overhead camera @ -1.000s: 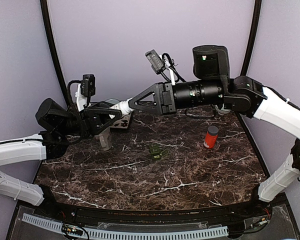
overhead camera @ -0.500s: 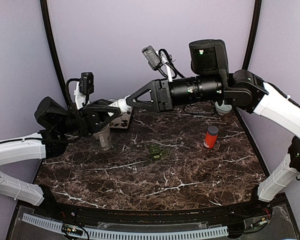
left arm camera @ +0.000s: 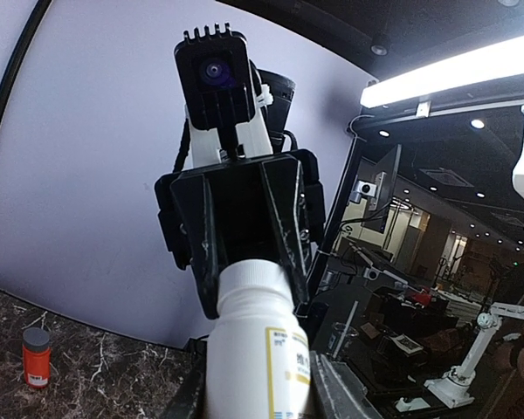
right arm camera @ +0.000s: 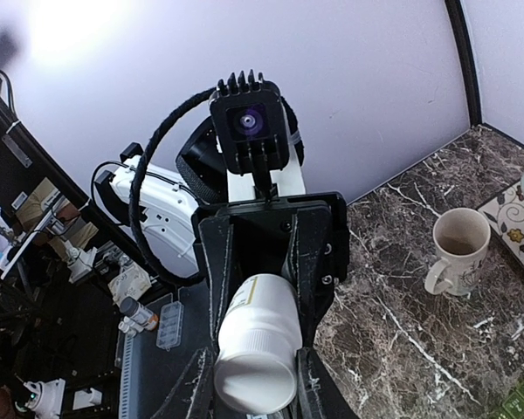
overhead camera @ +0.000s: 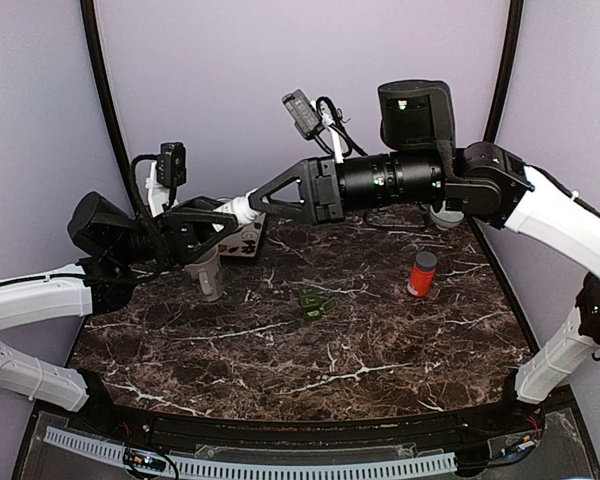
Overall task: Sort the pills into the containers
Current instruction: Close the lid of the pill bottle on the pill bottle.
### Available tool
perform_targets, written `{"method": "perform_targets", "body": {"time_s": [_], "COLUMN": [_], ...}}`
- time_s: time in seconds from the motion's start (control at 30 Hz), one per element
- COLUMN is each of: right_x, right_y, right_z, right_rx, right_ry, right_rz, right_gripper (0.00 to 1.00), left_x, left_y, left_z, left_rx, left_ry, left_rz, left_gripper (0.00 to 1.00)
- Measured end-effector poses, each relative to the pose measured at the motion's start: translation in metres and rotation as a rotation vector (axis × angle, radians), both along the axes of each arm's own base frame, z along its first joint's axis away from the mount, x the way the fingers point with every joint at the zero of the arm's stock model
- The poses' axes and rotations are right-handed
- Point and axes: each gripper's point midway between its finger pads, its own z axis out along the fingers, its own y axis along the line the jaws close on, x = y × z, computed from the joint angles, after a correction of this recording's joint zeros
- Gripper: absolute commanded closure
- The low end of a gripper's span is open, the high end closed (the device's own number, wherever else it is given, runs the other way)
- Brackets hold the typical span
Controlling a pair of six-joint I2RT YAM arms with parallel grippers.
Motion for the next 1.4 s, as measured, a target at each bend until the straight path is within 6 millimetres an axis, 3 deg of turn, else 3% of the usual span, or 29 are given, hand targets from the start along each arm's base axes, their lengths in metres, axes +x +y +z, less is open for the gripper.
{"method": "perform_targets", "body": {"time_s": [0.37,0.63,0.93,1.4], "right_x": [-0.001,-0.002,0.001,0.012], "right_y": [0.008,0.011,0.011,0.015], "right_z": [0.007,0.013,0.026,0.022], "right_rx": [0.057,0.068,0.091,0.072], "right_ry": [0.026,0.032,0.074,0.200], "right_rz": [0.013,-0.001,-0.034,-0.105], "right_gripper": [0.77,0.86,0.93,0.95], "left_x": [-0.002,-0.003,-0.001,0.013], "left_y": [0.003,0.005,0.003,0.003], "left_z": [0.012,0.017,0.031,0.025], "left_rx": [-0.023,-0.037,-0.025,0.061], "left_ry": [-0.033,-0.058,-0.163,-0.381], "left_rz": [-0.005,0.009,0.117,0.351], "left_gripper": [1.00,1.00,1.00,1.00]}}
